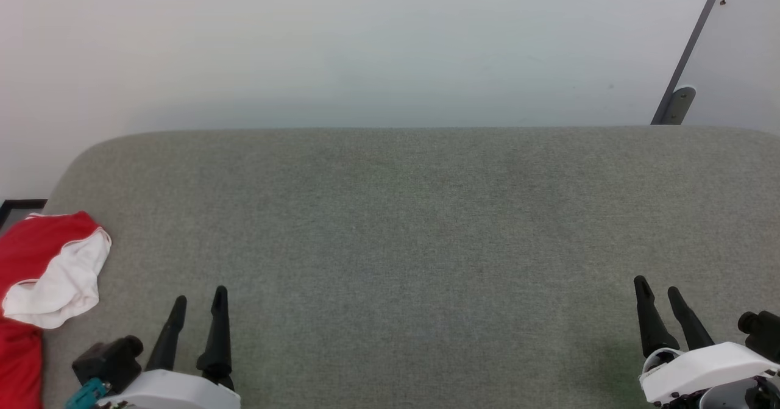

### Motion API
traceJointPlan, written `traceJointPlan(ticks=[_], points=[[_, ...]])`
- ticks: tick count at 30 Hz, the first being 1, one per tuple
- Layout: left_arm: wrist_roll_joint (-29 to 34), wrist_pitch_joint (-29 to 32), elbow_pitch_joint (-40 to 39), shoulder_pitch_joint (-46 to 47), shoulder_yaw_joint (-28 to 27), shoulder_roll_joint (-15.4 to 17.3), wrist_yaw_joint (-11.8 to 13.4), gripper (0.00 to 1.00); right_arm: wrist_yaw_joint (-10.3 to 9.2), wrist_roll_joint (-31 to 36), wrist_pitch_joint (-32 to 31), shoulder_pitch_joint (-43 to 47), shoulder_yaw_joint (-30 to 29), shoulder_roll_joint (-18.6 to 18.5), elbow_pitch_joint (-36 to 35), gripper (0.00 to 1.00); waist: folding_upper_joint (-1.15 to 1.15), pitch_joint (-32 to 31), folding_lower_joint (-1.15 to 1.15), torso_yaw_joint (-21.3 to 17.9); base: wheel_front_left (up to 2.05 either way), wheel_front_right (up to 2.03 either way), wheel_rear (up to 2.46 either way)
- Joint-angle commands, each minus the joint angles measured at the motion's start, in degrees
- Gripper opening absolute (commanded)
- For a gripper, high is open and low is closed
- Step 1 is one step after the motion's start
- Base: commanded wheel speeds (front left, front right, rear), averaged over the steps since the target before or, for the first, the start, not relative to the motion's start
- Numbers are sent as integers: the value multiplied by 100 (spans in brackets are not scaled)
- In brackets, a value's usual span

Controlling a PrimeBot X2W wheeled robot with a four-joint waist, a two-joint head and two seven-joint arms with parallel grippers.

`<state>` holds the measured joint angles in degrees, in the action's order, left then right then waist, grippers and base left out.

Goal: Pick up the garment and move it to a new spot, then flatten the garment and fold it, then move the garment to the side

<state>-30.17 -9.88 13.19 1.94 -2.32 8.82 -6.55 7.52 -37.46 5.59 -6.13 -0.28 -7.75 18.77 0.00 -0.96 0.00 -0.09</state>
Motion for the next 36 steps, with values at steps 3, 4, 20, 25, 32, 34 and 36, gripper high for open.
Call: traceJointPlan(ticks=[3, 4, 20, 25, 32, 34, 36], points=[[281, -86, -74, -3, -23, 31, -51, 100, -4, 223, 79, -2, -13, -50, -67, 100, 0, -3, 0, -4, 0, 0, 0], [333, -99, -75, -6, -25, 33, -56, 100, -4, 252, 96, -1, -10, -53, -70, 100, 0, -5, 0, -5, 0, 0, 0], [1034, -297, -61, -58, -21, 64, -97, 100, -5, 877, 227, -13, 32, -118, -71, 100, 0, -37, 0, 2, 0, 0, 0], [1228, -355, -25, -68, -14, 96, -93, 100, -5, 1058, 280, -25, 61, -128, -58, 100, 0, -47, 0, -1, 0, 0, 0], [1516, -433, 1, -59, 8, 138, -98, 100, -5, 1305, 353, -29, 98, -147, -60, 100, 0, -63, 0, -7, 0, 0, 0], [1557, -440, 5, -59, 14, 141, -98, 100, -5, 1335, 364, -28, 102, -150, -59, 100, 0, -65, 0, -8, 0, 0, 0], [1613, -456, 12, -63, 29, 153, -99, 100, -5, 1407, 387, -26, 115, -151, -64, 100, 0, -71, 0, -12, 0, 0, 0]])
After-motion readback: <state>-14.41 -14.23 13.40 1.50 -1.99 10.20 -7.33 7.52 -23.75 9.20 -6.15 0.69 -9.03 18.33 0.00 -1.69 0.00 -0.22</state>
